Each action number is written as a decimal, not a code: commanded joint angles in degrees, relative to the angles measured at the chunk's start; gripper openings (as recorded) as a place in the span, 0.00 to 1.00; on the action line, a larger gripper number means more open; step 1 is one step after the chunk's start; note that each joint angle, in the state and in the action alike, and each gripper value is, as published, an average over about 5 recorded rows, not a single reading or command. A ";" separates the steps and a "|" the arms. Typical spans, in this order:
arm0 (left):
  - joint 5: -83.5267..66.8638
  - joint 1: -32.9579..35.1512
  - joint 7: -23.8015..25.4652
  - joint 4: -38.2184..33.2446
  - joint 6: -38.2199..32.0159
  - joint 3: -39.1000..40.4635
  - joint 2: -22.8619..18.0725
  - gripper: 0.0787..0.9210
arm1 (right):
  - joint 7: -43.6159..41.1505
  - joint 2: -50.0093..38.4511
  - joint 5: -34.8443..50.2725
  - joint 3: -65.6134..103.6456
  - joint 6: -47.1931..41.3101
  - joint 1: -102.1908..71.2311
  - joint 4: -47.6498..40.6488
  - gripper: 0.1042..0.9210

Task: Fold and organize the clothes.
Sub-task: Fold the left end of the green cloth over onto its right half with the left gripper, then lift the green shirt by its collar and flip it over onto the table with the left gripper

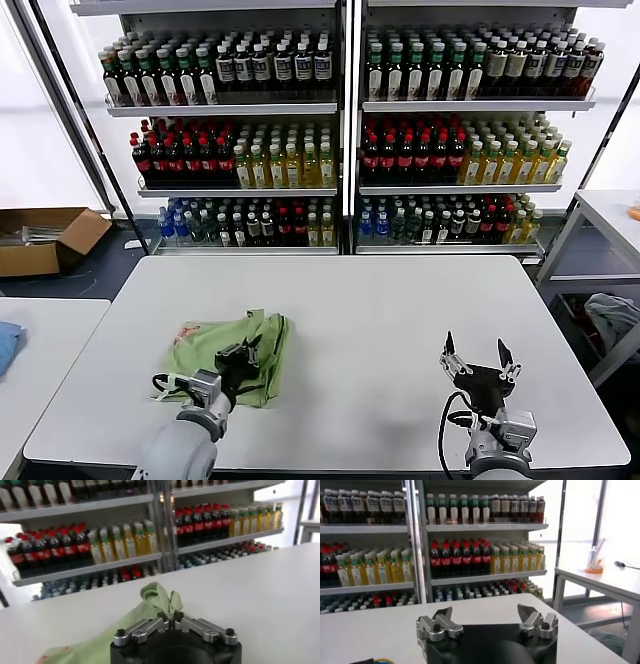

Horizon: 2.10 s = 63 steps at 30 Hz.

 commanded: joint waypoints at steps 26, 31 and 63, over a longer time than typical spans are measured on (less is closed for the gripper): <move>-27.08 1.41 -6.48 -11.37 -4.93 -18.89 4.48 0.87 | 0.05 -0.88 -0.32 -6.11 -0.86 5.89 -3.91 0.88; -20.39 3.74 -4.86 -1.96 -6.22 -26.14 9.26 0.88 | 0.06 -0.90 -0.35 -7.30 -1.26 7.59 -4.88 0.88; -18.98 0.47 1.03 15.07 -7.01 -15.52 5.37 0.88 | -0.20 -0.35 -1.56 -7.04 -0.34 4.13 -3.62 0.88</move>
